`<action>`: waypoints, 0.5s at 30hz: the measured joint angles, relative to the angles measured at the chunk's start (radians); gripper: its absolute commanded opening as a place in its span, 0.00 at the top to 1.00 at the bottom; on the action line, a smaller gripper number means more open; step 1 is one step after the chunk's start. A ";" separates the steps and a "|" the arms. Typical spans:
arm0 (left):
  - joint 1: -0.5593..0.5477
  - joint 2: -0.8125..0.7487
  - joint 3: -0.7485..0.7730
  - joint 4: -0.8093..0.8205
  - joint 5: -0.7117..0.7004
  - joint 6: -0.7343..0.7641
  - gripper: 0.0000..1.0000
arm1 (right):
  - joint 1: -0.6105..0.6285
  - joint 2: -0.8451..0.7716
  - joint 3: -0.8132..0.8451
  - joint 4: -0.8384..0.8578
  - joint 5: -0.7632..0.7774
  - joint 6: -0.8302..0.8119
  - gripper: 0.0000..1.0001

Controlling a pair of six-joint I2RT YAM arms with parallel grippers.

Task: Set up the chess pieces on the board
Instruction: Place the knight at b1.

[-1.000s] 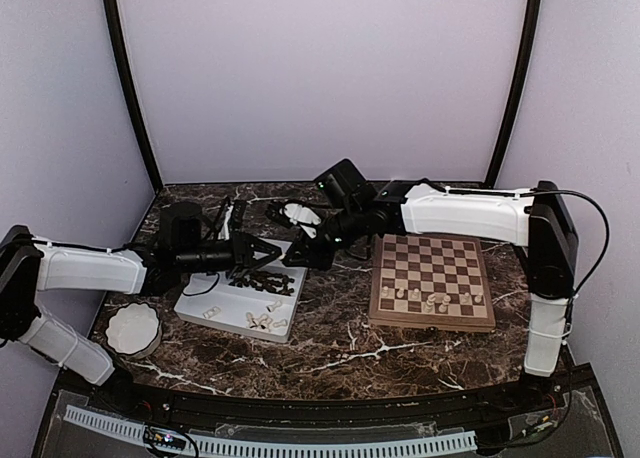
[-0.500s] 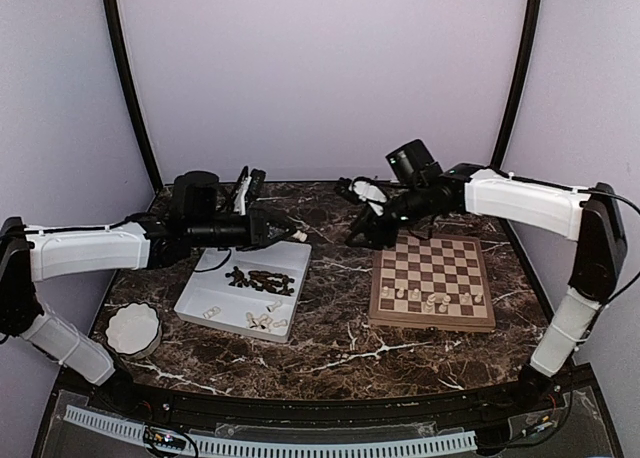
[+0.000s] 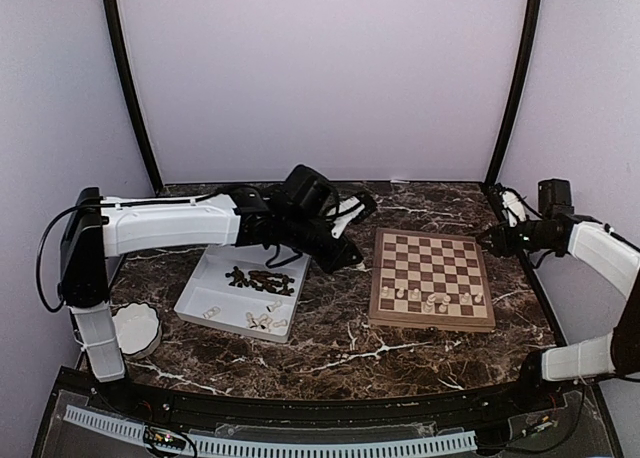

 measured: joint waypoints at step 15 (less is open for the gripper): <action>-0.175 0.386 0.476 -0.216 -0.123 0.209 1.00 | -0.047 -0.075 -0.057 0.114 0.000 0.014 0.44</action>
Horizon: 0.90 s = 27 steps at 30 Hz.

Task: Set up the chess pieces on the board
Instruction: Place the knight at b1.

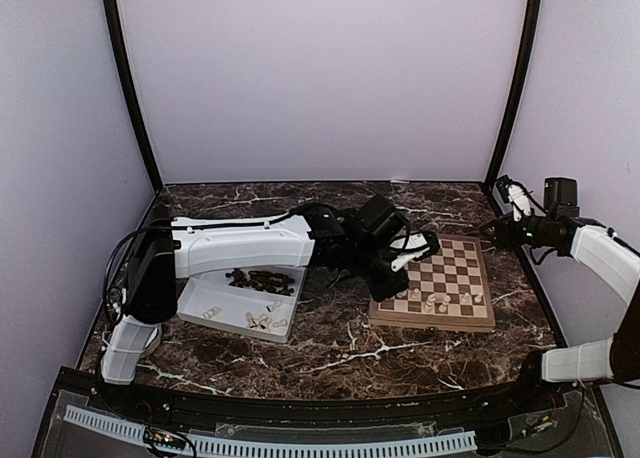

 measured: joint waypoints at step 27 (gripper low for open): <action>-0.044 0.217 0.229 -0.113 -0.136 0.025 1.00 | 0.000 0.027 -0.005 0.008 -0.048 -0.001 0.42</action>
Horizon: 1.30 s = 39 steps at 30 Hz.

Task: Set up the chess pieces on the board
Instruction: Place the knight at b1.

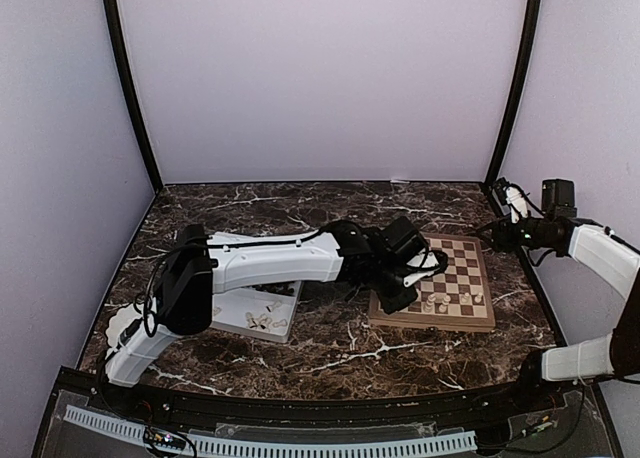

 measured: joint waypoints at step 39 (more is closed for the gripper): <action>0.000 0.019 0.050 -0.067 -0.025 -0.011 0.66 | 0.000 0.002 -0.001 0.000 -0.013 0.000 0.40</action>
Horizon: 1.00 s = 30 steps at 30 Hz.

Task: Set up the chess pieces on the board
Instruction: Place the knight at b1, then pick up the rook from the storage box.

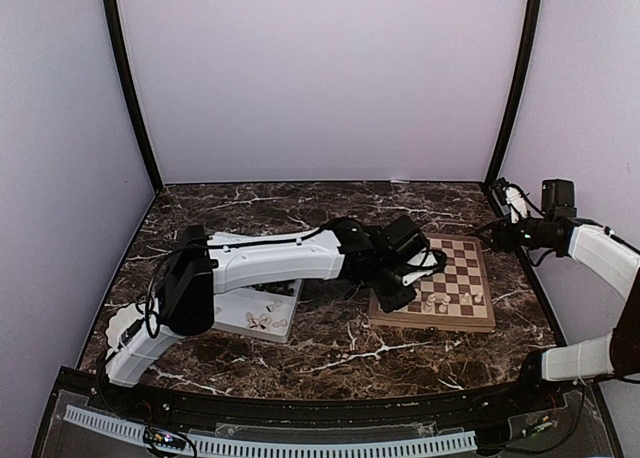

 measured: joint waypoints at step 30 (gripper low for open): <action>0.285 -0.762 -1.110 0.101 0.070 -0.128 0.77 | 0.000 0.007 -0.002 -0.001 -0.045 -0.005 0.40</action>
